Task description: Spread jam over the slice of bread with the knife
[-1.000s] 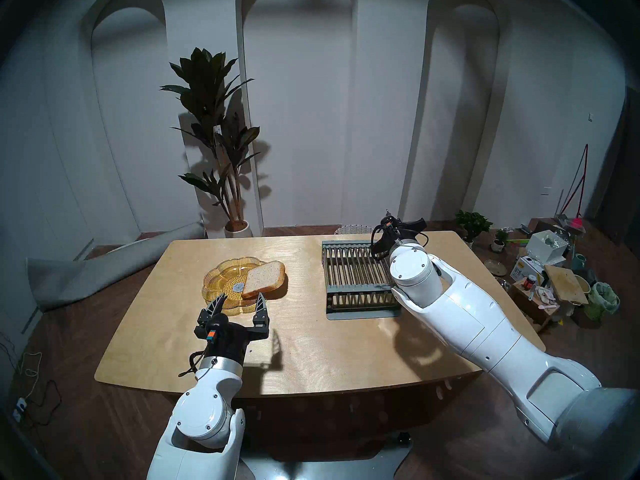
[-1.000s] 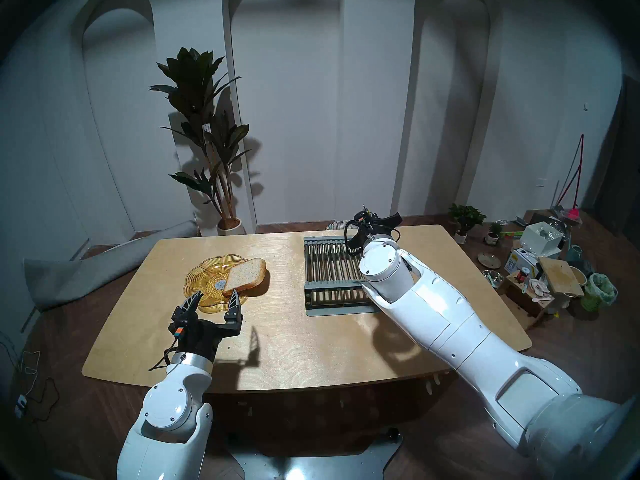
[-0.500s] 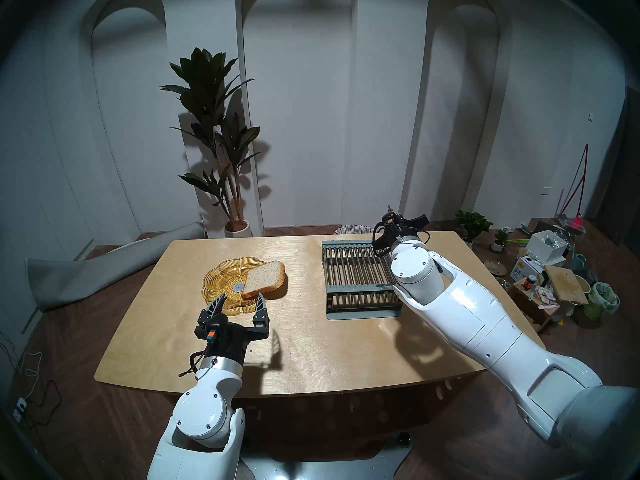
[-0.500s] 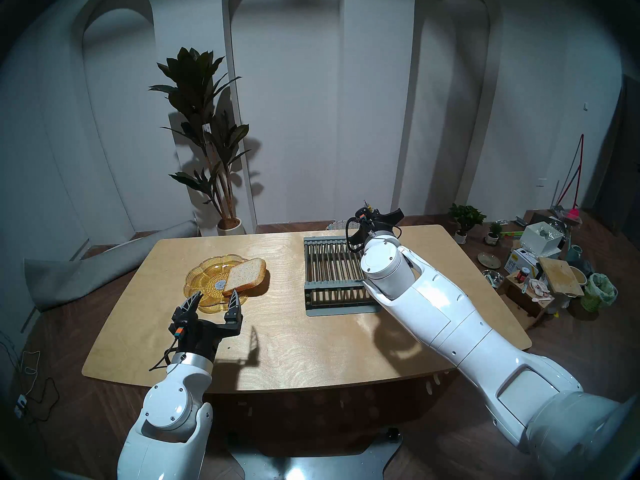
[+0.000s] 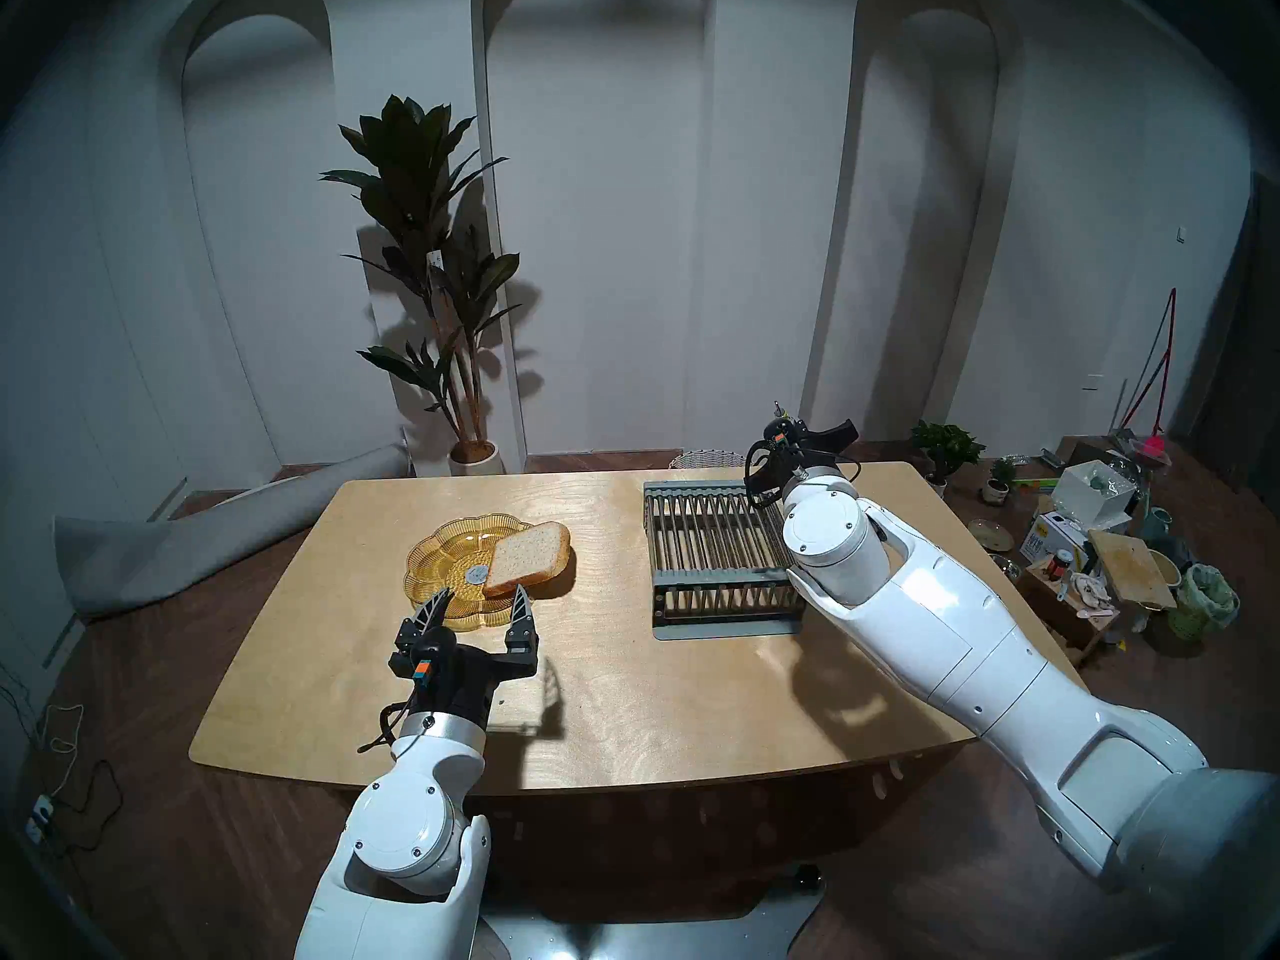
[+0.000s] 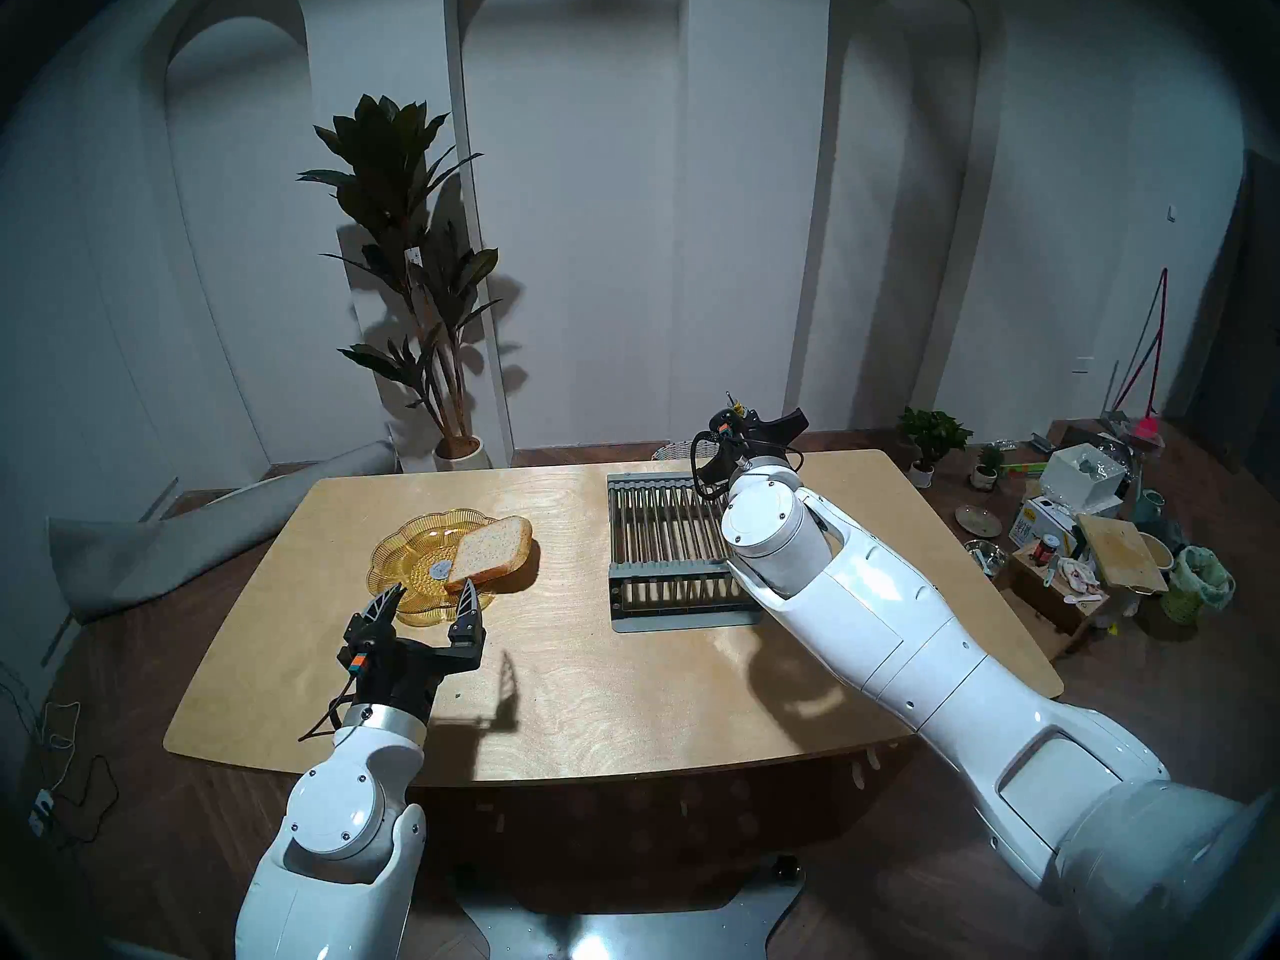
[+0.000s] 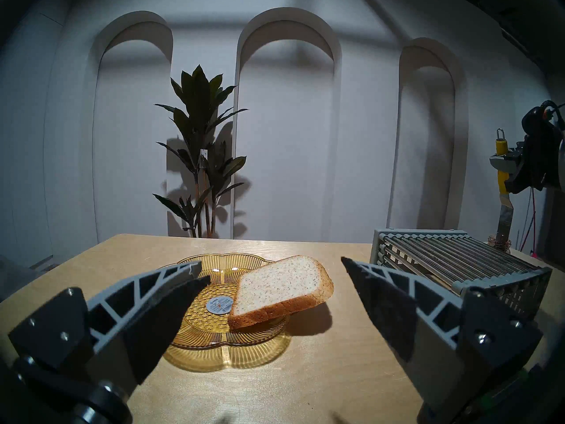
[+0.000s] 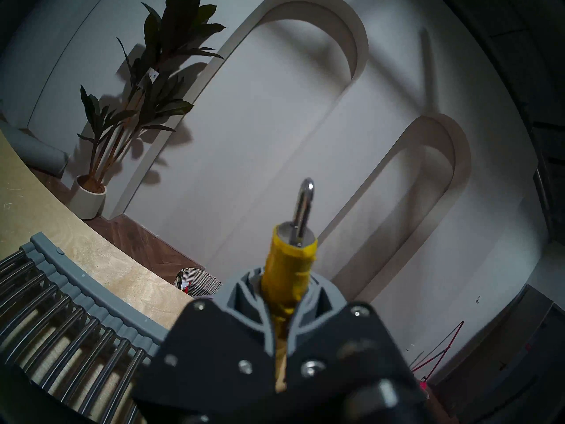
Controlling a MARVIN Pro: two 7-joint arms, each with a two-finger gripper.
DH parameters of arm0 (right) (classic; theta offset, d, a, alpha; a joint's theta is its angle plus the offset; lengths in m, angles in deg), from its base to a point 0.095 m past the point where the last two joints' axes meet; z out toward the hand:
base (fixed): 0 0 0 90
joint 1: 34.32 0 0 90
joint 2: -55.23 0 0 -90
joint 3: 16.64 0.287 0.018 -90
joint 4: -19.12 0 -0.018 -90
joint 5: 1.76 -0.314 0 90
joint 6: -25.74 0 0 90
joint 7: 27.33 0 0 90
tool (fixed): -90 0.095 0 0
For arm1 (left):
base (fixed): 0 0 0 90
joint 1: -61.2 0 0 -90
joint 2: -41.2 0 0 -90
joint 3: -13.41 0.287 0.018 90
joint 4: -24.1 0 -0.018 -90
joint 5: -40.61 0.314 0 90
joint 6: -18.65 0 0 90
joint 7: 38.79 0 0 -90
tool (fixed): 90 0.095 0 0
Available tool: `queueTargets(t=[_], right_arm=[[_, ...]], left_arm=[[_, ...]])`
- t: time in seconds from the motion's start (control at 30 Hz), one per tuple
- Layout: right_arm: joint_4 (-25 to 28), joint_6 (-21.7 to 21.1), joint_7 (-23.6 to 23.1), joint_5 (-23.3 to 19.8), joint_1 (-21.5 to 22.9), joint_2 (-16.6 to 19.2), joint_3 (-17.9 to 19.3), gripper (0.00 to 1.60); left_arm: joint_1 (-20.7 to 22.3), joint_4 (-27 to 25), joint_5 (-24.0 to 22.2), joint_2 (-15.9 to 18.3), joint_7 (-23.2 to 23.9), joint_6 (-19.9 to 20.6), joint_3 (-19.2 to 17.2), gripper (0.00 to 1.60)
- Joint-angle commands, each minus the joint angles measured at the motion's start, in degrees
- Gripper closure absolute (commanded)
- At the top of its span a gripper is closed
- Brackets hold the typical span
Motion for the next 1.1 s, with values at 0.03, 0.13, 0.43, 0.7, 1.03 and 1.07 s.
queueTargets(t=[0.03,0.13,0.43,0.7,1.03,1.07], right_arm=[[2.23,0.34,0.22,0.55,1.27,-0.05,0.25,1.6],[2.67,0.22,0.27,0.6,1.29,0.04,0.3,1.6],[4.02,-0.18,0.2,0.7,1.36,0.33,0.4,1.6],[4.39,-1.12,-0.08,0.04,1.14,0.1,0.61,1.6],[5.28,-1.7,-0.17,-0.85,0.74,0.19,1.05,1.6],[5.5,-1.77,-0.19,-1.07,0.7,0.22,1.16,1.6]], left_arm=[[0.62,-1.03,-0.11,0.01,0.05,-0.55,-0.09,0.0],[0.66,-0.99,-0.19,0.04,0.09,-0.6,-0.14,0.0],[0.78,-0.85,-0.64,0.15,0.29,-0.92,-0.4,0.0],[0.77,-0.82,-0.9,0.29,0.57,-0.95,-0.56,0.0],[1.39,-0.44,-1.06,0.43,0.97,-0.66,-0.74,0.0],[1.52,-0.36,-1.06,0.44,1.01,-0.64,-0.71,0.0]])
